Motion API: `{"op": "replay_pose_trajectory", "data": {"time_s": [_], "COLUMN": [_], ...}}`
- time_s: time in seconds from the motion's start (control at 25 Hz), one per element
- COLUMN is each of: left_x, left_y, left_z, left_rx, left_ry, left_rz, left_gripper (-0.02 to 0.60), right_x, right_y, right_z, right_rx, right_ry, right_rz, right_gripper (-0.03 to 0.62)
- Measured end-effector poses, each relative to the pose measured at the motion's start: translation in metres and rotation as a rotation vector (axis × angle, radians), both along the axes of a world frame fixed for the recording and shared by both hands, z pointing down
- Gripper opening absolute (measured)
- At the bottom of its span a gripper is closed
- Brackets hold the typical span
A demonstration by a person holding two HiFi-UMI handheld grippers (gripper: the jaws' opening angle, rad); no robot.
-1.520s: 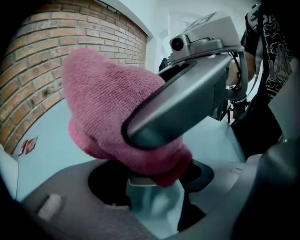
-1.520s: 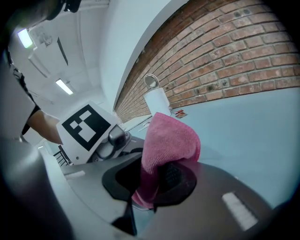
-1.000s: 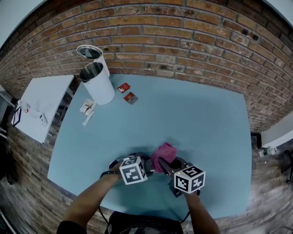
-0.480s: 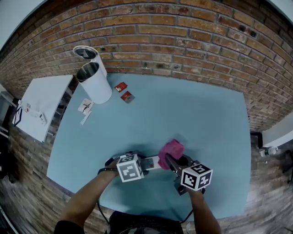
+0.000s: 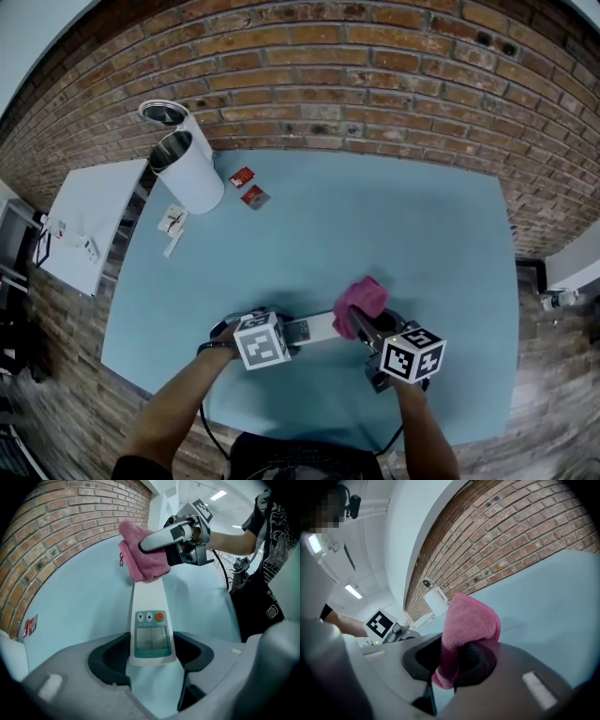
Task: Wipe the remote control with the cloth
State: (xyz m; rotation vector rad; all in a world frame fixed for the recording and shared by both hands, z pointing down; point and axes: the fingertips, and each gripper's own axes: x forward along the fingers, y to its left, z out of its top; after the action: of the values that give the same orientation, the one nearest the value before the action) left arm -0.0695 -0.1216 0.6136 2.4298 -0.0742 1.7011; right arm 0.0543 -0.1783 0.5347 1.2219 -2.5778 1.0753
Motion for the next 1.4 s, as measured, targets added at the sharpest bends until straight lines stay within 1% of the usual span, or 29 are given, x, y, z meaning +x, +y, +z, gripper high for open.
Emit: {"op": "replay_pose_trajectory", "data": {"time_s": [0.16, 0.24, 0.36, 0.44, 0.6, 0.76, 0.88, 1.04, 1.28, 1.4], "left_x": [0.0, 0.0, 0.0, 0.0, 0.0, 0.0, -0.001, 0.001, -0.001, -0.001], "left_y": [-0.002, 0.0, -0.001, -0.001, -0.001, -0.001, -0.003, -0.002, -0.002, -0.003], "left_z": [0.001, 0.001, -0.001, -0.001, 0.001, 0.002, 0.0, -0.001, 0.001, 0.001], "left_rx": [0.01, 0.003, 0.007, 0.005, 0.013, 0.008, 0.015, 0.018, 0.011, 0.011], "left_ry": [-0.015, -0.023, -0.033, -0.038, -0.043, -0.047, -0.053, -0.045, -0.042, -0.029], "left_rz": [-0.01, -0.01, -0.012, -0.02, -0.027, -0.033, -0.027, -0.026, -0.032, -0.035], "left_gripper": [0.29, 0.29, 0.29, 0.288, 0.29, 0.288, 0.288, 0.288, 0.288, 0.29], "right_x": [0.013, 0.018, 0.024, 0.03, 0.04, 0.035, 0.025, 0.015, 0.015, 0.017], "right_y": [-0.001, -0.002, -0.005, -0.013, -0.03, -0.038, -0.041, -0.038, -0.029, -0.024], "right_z": [0.003, 0.004, 0.002, -0.002, -0.003, 0.001, 0.005, 0.012, 0.015, 0.013], "right_rx": [-0.009, -0.014, 0.002, 0.027, 0.07, 0.084, 0.084, 0.065, 0.052, 0.05], "right_ry": [-0.016, -0.025, -0.02, -0.012, 0.012, 0.029, 0.022, 0.023, 0.034, 0.034], "right_rz": [0.023, 0.034, 0.053, 0.088, 0.19, 0.24, 0.244, 0.221, 0.215, 0.222], "right_gripper": [0.064, 0.064, 0.064, 0.064, 0.064, 0.064, 0.064, 0.064, 0.064, 0.064]}}
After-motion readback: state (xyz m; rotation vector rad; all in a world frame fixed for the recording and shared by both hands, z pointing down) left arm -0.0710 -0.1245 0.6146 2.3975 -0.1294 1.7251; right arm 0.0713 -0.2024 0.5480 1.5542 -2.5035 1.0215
